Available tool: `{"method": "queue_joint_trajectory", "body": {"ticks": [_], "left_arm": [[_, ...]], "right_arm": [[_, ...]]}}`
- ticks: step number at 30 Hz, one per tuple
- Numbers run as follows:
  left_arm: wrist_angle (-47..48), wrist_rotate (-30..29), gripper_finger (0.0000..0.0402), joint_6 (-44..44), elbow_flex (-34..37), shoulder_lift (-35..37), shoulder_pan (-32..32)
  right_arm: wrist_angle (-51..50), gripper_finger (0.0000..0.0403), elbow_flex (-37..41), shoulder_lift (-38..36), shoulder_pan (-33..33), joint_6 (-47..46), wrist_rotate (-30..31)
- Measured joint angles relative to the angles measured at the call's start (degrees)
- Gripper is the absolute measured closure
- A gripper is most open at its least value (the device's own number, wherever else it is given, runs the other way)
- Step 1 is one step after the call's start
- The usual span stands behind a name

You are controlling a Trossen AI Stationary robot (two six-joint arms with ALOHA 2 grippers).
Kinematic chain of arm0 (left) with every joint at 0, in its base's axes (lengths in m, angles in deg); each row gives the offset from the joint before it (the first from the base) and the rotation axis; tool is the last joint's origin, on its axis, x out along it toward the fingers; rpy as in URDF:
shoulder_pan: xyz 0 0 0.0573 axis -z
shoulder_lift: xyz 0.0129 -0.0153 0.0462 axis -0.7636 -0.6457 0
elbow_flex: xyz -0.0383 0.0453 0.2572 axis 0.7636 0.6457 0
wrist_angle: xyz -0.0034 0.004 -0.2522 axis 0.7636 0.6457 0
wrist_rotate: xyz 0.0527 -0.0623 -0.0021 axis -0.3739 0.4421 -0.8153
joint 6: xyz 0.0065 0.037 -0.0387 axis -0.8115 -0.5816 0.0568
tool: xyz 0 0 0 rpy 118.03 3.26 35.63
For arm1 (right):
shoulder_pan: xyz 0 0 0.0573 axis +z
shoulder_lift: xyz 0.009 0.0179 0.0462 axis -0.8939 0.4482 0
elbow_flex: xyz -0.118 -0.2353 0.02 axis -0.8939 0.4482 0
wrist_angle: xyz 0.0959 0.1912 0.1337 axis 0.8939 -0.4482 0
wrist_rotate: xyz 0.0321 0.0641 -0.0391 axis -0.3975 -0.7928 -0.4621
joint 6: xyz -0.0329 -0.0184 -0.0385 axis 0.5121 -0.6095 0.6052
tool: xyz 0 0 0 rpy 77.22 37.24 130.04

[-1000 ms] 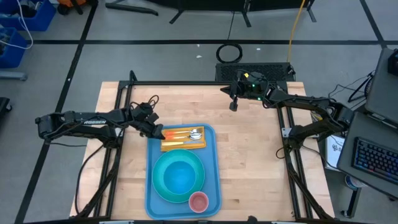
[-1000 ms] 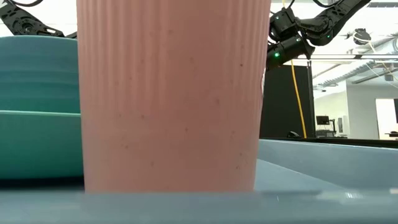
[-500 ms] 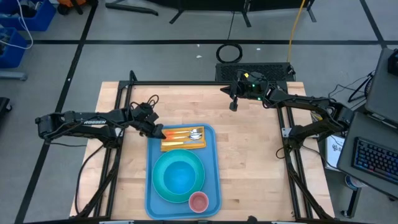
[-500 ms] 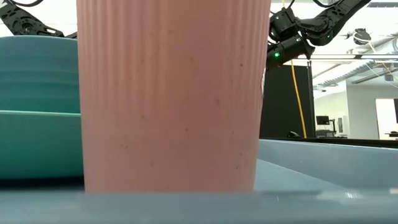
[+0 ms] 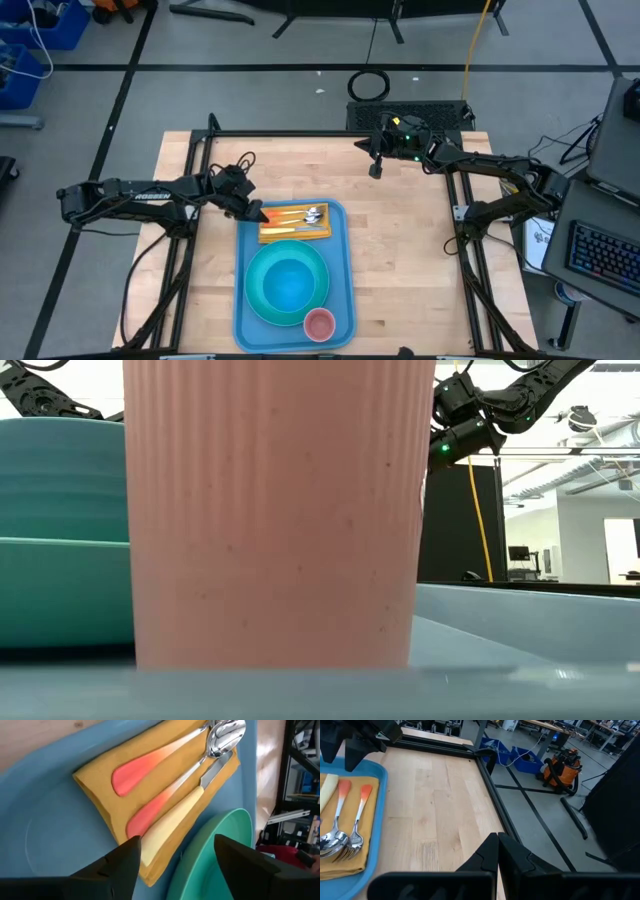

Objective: Set up tray
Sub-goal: Return to Home Position

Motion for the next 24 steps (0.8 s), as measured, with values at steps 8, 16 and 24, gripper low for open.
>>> {"method": "queue_joint_trajectory", "body": {"ticks": [8,16,24], "left_arm": [[-3.9,-0.3,0.0167,-2.8,0.0,0.0,0.0],[-16.7,-0.5,0.0324,-9.5,0.0,0.1,1.0],[-27.7,-9.7,0.0396,-28.3,0.0,2.3,0.7]], "right_arm": [[1.4,0.0403,0.0,0.0,0.0,0.0,0.1],[5.2,0.0403,0.0,-0.1,0.0,-3.1,7.8],[4.2,0.0403,0.0,-0.1,0.1,-14.4,-1.9]]}}
